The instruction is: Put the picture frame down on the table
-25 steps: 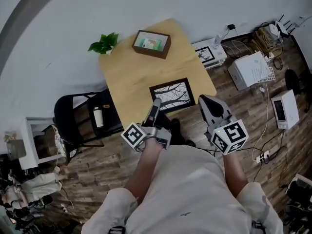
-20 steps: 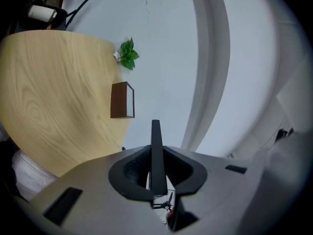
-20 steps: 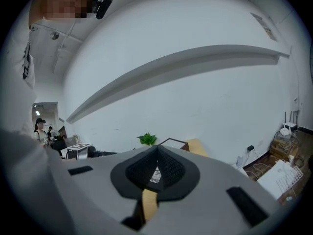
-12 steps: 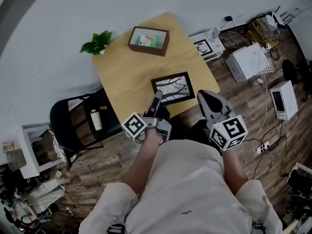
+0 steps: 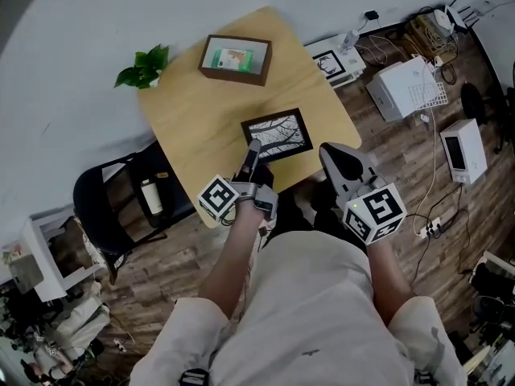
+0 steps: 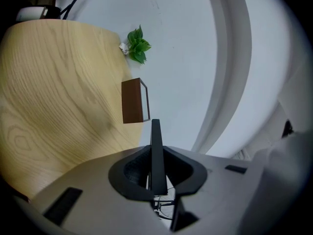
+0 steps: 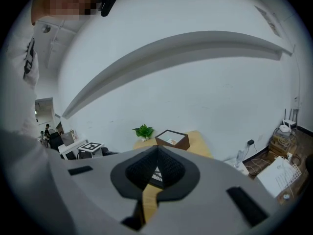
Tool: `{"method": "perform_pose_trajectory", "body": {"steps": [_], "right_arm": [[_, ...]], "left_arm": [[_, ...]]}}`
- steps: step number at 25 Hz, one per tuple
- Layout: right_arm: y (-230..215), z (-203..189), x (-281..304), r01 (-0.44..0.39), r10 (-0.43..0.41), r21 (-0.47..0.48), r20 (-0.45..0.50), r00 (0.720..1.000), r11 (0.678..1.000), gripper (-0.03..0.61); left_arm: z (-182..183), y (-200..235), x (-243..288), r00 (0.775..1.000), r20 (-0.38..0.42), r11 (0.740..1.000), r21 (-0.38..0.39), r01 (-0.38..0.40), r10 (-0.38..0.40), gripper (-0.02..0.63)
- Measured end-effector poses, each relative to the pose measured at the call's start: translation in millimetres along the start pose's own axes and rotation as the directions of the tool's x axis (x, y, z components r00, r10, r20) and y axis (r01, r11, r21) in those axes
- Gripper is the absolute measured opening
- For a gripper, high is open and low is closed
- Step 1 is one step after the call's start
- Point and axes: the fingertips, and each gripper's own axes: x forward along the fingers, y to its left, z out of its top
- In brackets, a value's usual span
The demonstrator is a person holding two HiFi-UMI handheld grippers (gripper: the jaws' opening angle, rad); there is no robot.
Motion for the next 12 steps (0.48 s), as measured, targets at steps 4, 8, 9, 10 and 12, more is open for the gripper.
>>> {"method": "perform_pose_trajectory", "body": {"steps": [4,8,9,10,12], "right_arm": [[-4,-10,7,0.000,0.001,0.019,-0.020,1.000,1.000,-0.002],[-4,-23,15,0.005,-0.004,0.036,-0.045,0.999,0.999,-0.002],[-3,-26,16,0.008,-0.006,0.039,-0.049,0.999,0.999,-0.002],[-4,-28,17,0.010,-0.008,0.044,-0.053,0.999,0.999,-0.002],[-5,-31,19,0.016,-0.013,0.052,-0.058,0.998,0.999,-0.002]], "left_arm": [[3,18,10,1.000,0.005,1.000,-0.018,-0.021,0.021,0.063],[3,39,16,0.999,-0.010,0.998,-0.012,-0.054,0.054,0.063],[3,44,17,0.998,-0.014,0.998,-0.012,-0.063,0.063,0.063],[2,49,18,0.997,-0.018,0.997,-0.011,-0.072,0.072,0.063],[1,58,21,0.996,-0.026,0.996,-0.007,-0.089,0.088,0.063]]}}
